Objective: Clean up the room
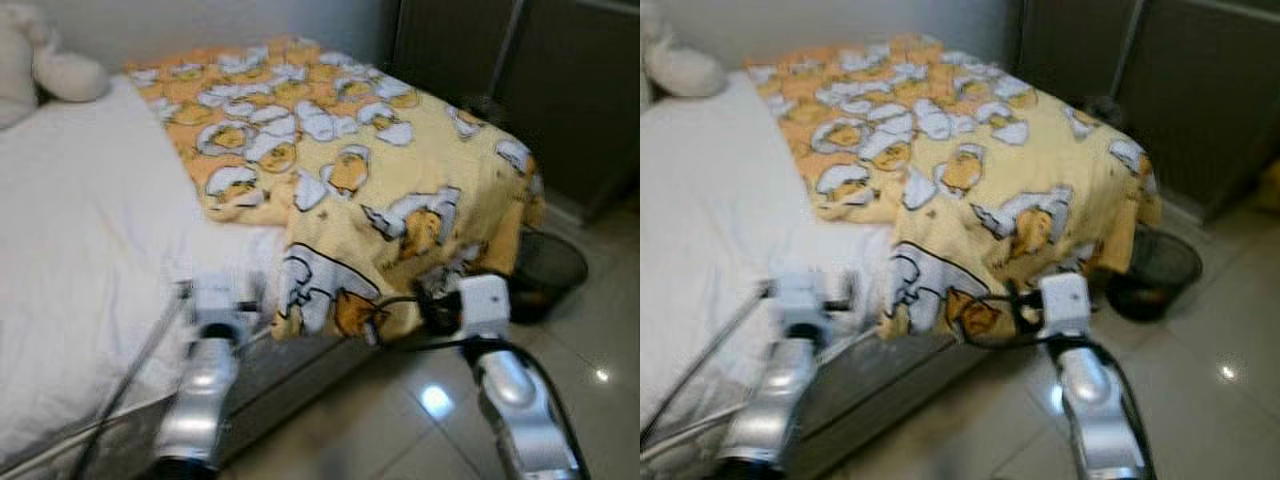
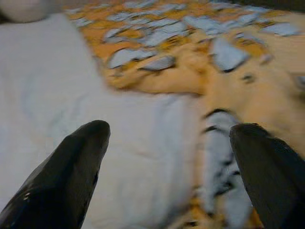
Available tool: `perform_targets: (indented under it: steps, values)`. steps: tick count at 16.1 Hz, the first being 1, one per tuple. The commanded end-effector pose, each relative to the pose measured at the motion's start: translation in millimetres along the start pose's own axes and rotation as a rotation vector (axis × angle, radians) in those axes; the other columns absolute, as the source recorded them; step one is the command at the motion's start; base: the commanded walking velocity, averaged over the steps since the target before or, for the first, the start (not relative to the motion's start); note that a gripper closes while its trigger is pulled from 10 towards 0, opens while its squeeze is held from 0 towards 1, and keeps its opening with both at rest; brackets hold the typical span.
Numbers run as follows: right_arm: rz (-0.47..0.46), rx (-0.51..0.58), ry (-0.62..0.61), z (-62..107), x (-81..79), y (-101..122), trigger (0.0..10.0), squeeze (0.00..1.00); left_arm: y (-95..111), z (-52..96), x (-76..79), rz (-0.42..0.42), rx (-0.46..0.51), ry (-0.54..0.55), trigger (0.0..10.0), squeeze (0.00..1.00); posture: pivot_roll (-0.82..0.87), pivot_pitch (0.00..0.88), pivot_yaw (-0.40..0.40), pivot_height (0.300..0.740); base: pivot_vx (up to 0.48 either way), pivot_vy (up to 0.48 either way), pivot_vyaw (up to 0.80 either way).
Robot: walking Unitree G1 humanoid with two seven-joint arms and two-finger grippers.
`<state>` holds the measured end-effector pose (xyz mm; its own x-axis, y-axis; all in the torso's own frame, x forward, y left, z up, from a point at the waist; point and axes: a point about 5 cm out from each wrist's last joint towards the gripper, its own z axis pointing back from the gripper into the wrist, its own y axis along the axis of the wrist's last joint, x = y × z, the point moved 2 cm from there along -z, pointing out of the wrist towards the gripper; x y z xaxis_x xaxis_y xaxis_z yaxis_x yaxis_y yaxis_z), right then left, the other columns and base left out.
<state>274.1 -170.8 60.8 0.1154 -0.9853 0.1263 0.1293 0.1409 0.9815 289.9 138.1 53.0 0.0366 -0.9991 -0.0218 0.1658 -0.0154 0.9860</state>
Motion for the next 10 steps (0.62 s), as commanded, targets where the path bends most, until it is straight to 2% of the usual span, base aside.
perform_targets:
  steps: [1, 3, 4, 8, 9, 10]
  values:
    - [-0.001, -0.002, 0.014, -5.6, -5.0, 4, 10.0, 1.00, 8, -3.8, -6.5, -0.030, 0.036, 0.003, 10.0, 0.00, -0.17, 0.000, 0.019, 0.740, 0.480, 0.000, 0.00]
    - [0.026, 0.002, 0.024, -6.1, -3.1, 4, 10.0, 1.00, 6, -4.6, -4.9, -0.025, 0.035, 0.002, 10.0, 0.00, -0.18, 0.000, 0.014, 0.740, 0.480, 0.000, -0.71]
    - [0.012, 0.008, 0.044, -5.7, -4.0, 4, 10.0, 0.00, 6, -5.4, -4.5, -0.024, 0.035, 0.002, 10.0, 0.00, -0.18, 0.000, 0.013, 0.736, 0.480, 0.000, -0.44]
    - [0.021, 0.019, 0.064, -2.3, -6.9, 4, 10.0, 0.00, 5, -6.0, 3.4, -0.044, 0.040, -0.041, 10.0, 0.00, -0.18, 0.000, 0.011, 0.736, 0.469, 0.000, 0.00]
    - [0.048, 0.012, 0.060, -1.5, -5.9, 3, 10.0, 0.00, 0, -6.8, 2.7, -0.046, 0.014, -0.032, 10.0, 0.00, -0.19, 0.000, 0.009, 0.736, 0.465, 0.000, 0.00]
    - [0.041, 0.009, 0.069, 0.3, -5.5, 1, 10.0, 0.00, -10, -10.6, -5.0, -0.064, -0.045, 0.023, 10.0, 0.00, -0.19, 0.000, 0.007, 0.736, 0.304, 0.000, 0.00]
